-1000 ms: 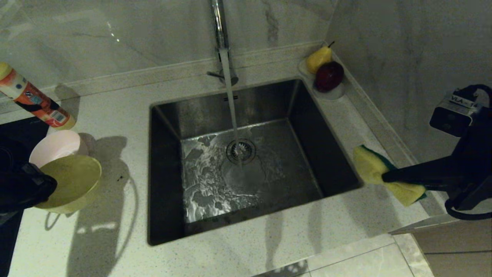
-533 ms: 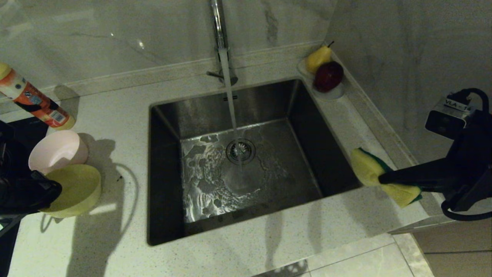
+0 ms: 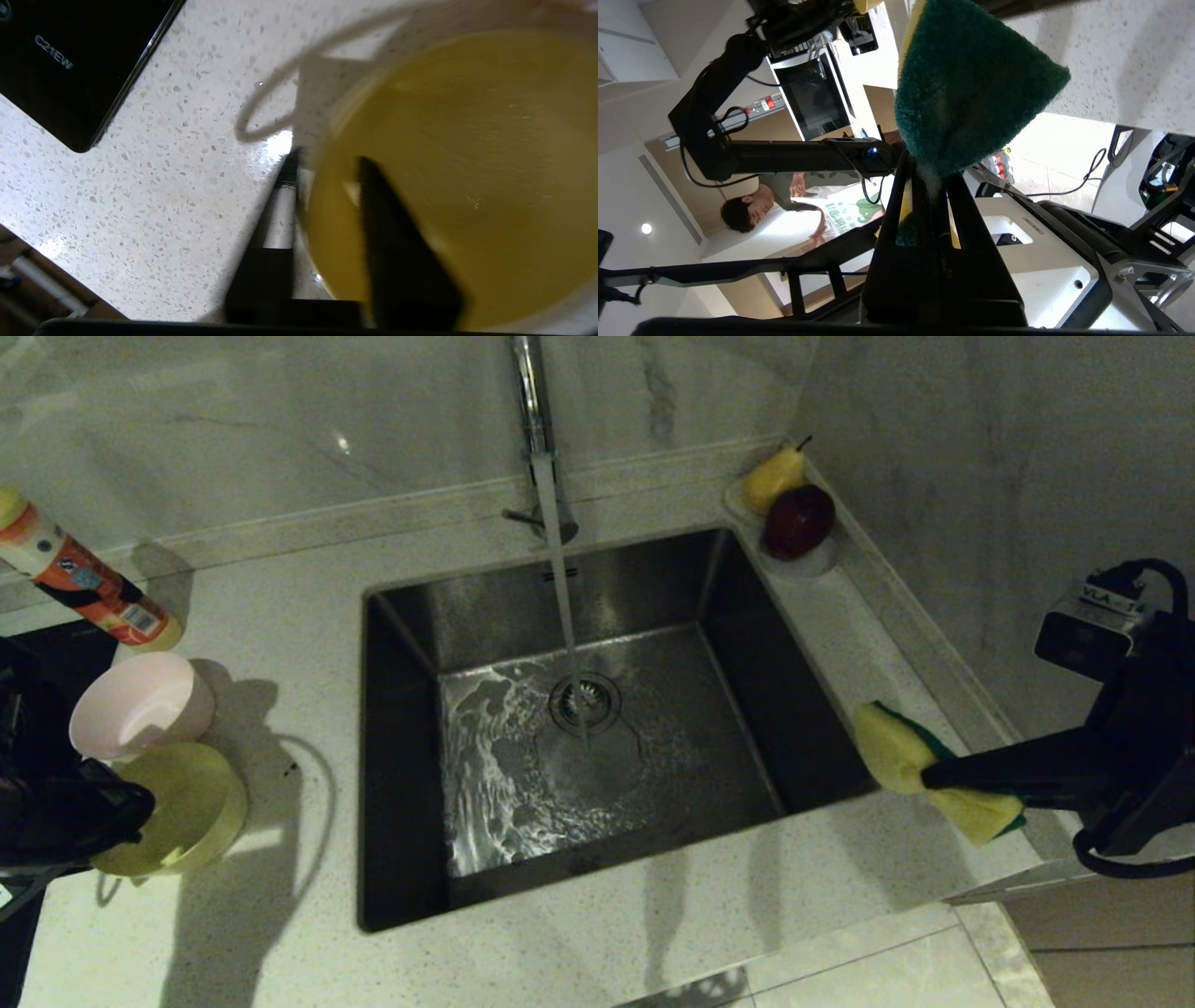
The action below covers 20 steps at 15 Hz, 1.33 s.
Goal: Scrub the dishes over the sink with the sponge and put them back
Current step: Place the bowl on the table, then put down the sponge
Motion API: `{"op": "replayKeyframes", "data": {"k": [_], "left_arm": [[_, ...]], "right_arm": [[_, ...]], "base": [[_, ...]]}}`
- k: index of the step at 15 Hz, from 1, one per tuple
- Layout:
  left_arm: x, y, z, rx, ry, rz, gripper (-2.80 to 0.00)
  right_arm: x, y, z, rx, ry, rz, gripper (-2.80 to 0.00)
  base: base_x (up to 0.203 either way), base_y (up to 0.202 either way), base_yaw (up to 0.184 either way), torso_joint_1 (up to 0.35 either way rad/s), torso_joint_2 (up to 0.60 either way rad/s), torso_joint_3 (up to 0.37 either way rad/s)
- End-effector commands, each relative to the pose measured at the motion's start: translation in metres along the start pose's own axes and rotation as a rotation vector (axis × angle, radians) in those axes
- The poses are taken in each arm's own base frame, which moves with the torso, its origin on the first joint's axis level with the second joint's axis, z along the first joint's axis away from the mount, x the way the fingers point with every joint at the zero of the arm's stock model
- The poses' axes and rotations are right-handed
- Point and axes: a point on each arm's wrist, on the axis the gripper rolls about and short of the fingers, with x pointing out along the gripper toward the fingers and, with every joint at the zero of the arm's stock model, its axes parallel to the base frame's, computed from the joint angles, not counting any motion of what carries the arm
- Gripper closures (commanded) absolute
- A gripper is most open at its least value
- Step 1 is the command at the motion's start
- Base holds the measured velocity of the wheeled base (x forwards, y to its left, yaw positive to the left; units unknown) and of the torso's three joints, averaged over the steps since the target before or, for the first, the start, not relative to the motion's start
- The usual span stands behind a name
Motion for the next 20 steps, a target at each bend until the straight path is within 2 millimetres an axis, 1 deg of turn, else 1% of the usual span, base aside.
{"op": "replayKeyframes", "data": {"k": [1, 3, 4, 7, 9, 10, 12, 14, 15, 17, 18, 20], "left_arm": [[-0.016, 0.002, 0.002, -0.011, -0.049, -0.039, -2.8], [-0.023, 0.001, 0.005, -0.009, -0.072, -0.059, -2.8], [-0.03, 0.0, 0.008, -0.014, -0.1, -0.082, -2.8], [-0.065, -0.011, 0.03, 0.008, -0.245, -0.212, -2.8], [-0.089, -0.017, 0.041, 0.131, -0.316, -0.302, -2.8], [-0.097, -0.019, 0.042, 0.185, -0.332, -0.351, 0.0], [-0.106, -0.026, 0.045, 0.359, -0.348, -0.474, 0.0], [-0.109, -0.033, 0.047, 0.479, -0.435, -0.579, 0.0], [-0.113, -0.035, 0.046, 0.555, -0.505, -0.626, 0.0], [-0.123, -0.038, 0.03, 0.678, -0.565, -0.704, 0.0], [-0.133, -0.033, 0.02, 0.723, -0.588, -0.736, 0.0], [-0.154, -0.013, -0.005, 0.804, -0.628, -0.821, 0.0]], "right_arm": [[-0.001, -0.004, -0.004, 0.015, 0.003, -0.001, 0.0], [-0.003, -0.001, -0.006, 0.007, -0.001, 0.001, 0.0], [-0.004, 0.0, -0.007, 0.003, -0.005, 0.003, 0.0], [-0.006, 0.002, -0.008, 0.0, -0.006, 0.004, 0.0], [-0.006, 0.002, -0.01, 0.002, -0.005, 0.003, 0.0], [-0.006, 0.002, -0.01, 0.003, -0.005, 0.003, 0.0], [-0.007, 0.001, -0.013, 0.004, -0.004, 0.002, 0.0], [-0.007, 0.001, -0.013, 0.004, -0.005, 0.003, 0.0], [-0.007, 0.0, -0.013, 0.005, -0.004, 0.002, 0.0], [-0.006, 0.0, -0.012, 0.008, -0.002, 0.001, 0.0], [-0.006, -0.001, -0.013, 0.01, -0.001, 0.0, 0.0], [-0.008, 0.001, -0.016, -0.001, -0.006, 0.004, 0.0]], "base": [[0.0, 0.0, 0.0, 0.0, 0.0, 0.0], [0.0, 0.0, 0.0, 0.0, 0.0, 0.0], [0.0, 0.0, 0.0, 0.0, 0.0, 0.0], [0.0, 0.0, 0.0, 0.0, 0.0, 0.0], [0.0, 0.0, 0.0, 0.0, 0.0, 0.0], [0.0, 0.0, 0.0, 0.0, 0.0, 0.0], [0.0, 0.0, 0.0, 0.0, 0.0, 0.0], [0.0, 0.0, 0.0, 0.0, 0.0, 0.0], [0.0, 0.0, 0.0, 0.0, 0.0, 0.0], [0.0, 0.0, 0.0, 0.0, 0.0, 0.0], [0.0, 0.0, 0.0, 0.0, 0.0, 0.0], [0.0, 0.0, 0.0, 0.0, 0.0, 0.0]]}}
